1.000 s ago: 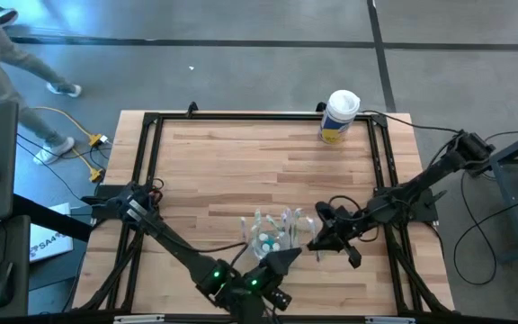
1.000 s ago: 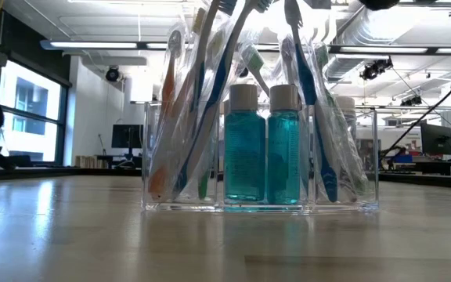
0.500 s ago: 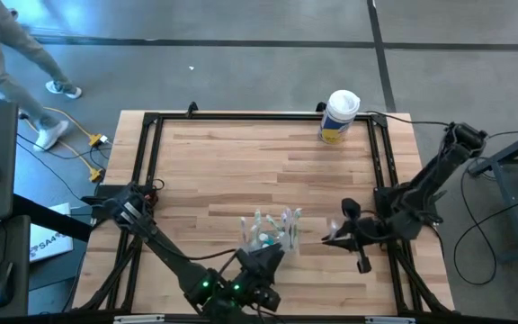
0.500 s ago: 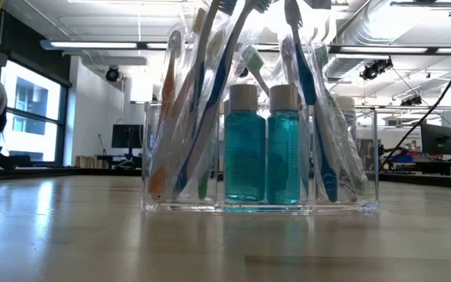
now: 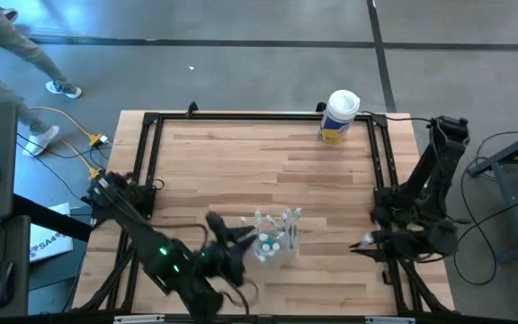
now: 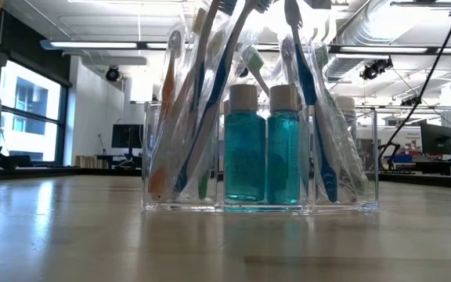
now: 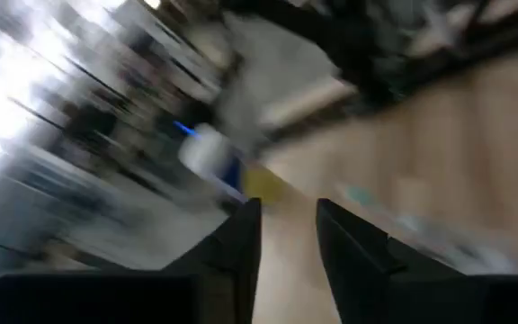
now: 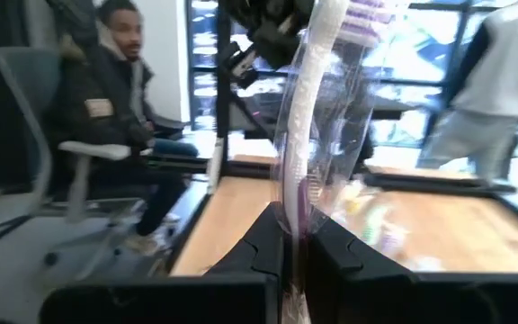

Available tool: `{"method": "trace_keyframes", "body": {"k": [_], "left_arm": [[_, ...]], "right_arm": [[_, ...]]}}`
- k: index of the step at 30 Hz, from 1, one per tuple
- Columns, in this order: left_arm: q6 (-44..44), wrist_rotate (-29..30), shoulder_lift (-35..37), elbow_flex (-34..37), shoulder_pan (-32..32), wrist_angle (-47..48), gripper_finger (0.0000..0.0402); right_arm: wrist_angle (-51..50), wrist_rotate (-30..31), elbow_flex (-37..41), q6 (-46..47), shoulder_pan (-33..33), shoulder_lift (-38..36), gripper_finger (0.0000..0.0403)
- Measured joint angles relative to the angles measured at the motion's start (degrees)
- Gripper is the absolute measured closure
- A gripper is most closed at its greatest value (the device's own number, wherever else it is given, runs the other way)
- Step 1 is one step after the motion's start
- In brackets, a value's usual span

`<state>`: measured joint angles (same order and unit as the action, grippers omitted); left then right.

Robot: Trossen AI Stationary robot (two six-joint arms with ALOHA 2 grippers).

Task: Pick & Place toothbrushing station
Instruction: Put the purple toothbrush into the transparent organizer

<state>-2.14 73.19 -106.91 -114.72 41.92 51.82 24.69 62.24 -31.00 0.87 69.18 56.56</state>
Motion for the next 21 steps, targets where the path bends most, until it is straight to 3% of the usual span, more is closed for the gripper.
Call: {"method": "trace_keyframes", "body": {"k": [4, 8, 13, 21], "left_arm": [[-28.29, -12.0, 4.26, 0.0, -1.21, 23.97, 0.0319], [-46.24, -12.61, 4.74, 0.45, -1.14, 38.71, 0.0346], [-43.67, -15.3, 5.98, 5.84, -0.62, 36.6, 0.0396], [-51.03, -17.33, 10.34, 16.42, -1.0, 38.12, 0.04]], "right_arm": [[-0.02, 10.85, 0.0, -3.5, 5.94, -1.72, 0.0393], [-1.13, 13.17, 0.0, -3.19, 7.05, -1.75, 0.0393], [-3.04, 9.81, 0.02, 1.21, 3.81, 0.56, 0.0393], [3.92, -0.94, 0.02, -0.71, -2.9, 6.37, 0.0393]]}}
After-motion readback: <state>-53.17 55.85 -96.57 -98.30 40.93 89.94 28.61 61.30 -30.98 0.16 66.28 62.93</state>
